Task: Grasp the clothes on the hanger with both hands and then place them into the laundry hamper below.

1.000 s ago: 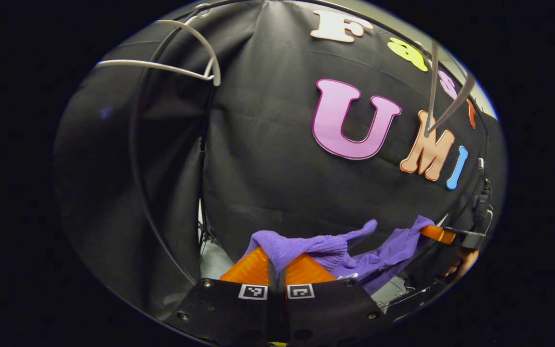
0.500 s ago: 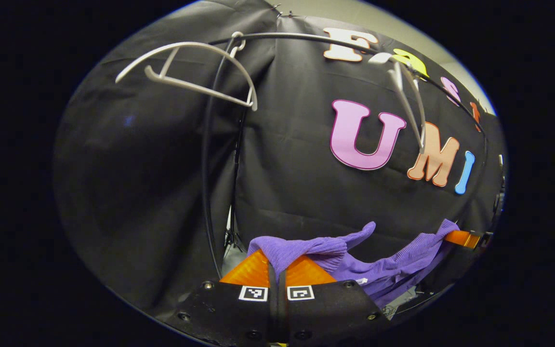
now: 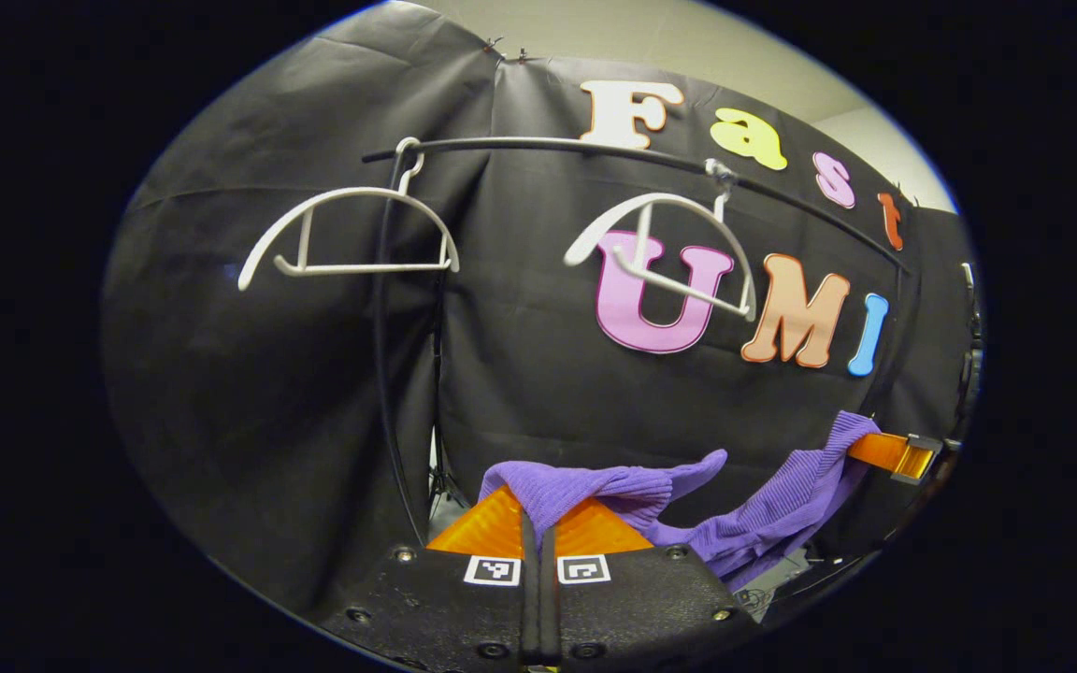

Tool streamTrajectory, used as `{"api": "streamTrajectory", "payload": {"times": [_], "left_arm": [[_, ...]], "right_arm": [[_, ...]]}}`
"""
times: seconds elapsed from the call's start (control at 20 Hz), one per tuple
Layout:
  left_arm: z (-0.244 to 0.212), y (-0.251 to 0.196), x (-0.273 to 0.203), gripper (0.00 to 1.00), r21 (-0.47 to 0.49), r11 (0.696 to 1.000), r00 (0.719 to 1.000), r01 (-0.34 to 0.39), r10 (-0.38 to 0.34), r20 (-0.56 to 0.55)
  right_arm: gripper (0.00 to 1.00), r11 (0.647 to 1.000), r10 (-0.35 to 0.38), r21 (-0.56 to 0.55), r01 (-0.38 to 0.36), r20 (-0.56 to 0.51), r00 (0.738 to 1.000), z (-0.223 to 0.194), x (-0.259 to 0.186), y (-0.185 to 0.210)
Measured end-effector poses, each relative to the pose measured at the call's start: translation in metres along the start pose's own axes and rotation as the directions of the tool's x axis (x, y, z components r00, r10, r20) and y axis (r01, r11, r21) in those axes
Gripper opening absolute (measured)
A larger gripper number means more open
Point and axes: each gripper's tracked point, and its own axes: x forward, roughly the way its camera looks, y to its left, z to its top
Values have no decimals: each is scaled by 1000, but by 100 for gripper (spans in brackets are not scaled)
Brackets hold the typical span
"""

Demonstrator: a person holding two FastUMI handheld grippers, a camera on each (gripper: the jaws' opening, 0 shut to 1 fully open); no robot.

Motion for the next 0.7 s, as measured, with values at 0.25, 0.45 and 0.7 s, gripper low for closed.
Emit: {"api": "streamTrajectory", "payload": {"times": [0.25, 0.45, 0.7], "left_arm": [[24, -34, 1, 1, 3, 998, 998, 57, -57, 14], [42, -75, 9, 0, 40, 991, 991, 126, -127, 37], [67, -131, 19, 0, 74, 967, 965, 245, -251, 75]], "right_arm": [[0, 997, -6, 74, 2, 56, 998, 36, -13, 4], [1, 996, 3, 88, -11, 83, 997, 56, -14, 12], [1, 994, -9, 111, -3, 108, 994, 68, -6, 15]]}}
